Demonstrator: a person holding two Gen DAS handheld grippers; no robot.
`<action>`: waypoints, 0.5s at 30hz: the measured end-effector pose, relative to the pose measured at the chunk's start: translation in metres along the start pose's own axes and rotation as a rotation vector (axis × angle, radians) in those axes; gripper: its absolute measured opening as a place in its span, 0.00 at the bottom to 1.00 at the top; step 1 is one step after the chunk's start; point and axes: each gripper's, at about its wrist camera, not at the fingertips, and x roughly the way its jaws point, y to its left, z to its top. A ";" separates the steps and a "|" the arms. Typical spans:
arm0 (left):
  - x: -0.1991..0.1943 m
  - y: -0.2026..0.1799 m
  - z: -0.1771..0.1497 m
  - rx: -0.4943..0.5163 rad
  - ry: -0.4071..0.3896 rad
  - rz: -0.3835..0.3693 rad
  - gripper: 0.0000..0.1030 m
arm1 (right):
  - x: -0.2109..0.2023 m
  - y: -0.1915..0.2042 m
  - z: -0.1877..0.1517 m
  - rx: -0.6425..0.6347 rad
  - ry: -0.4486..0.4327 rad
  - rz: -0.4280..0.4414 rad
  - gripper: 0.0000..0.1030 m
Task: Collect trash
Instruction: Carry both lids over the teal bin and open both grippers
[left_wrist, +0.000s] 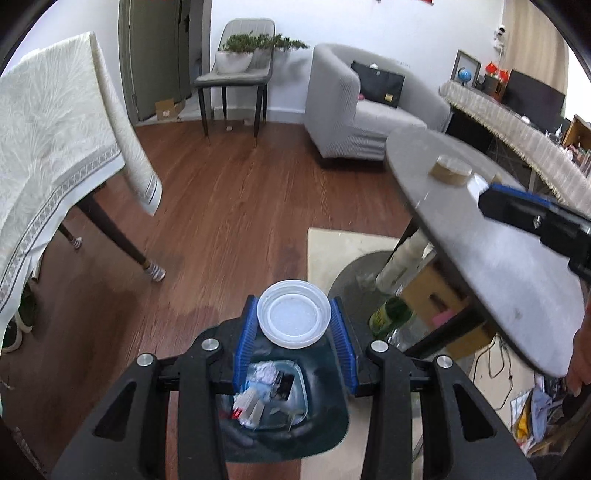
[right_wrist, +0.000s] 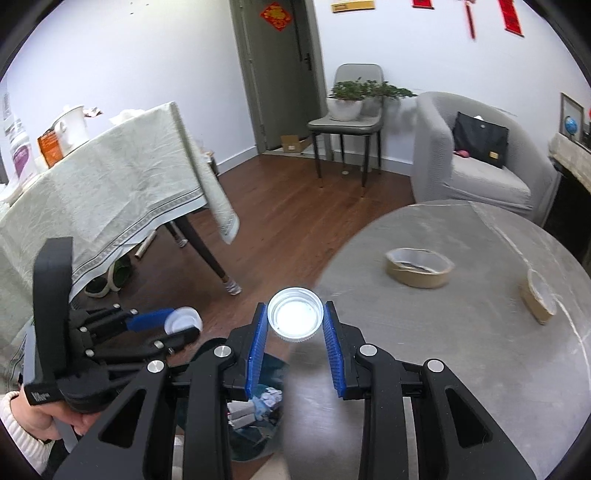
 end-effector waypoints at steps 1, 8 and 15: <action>0.002 0.002 -0.003 0.001 0.021 0.001 0.41 | 0.003 0.005 0.000 -0.004 0.003 0.004 0.30; 0.012 0.025 -0.021 -0.043 0.146 -0.026 0.41 | 0.021 0.037 -0.001 -0.038 0.033 0.035 0.30; 0.006 0.042 -0.026 -0.042 0.153 -0.020 0.53 | 0.044 0.060 -0.004 -0.065 0.075 0.050 0.30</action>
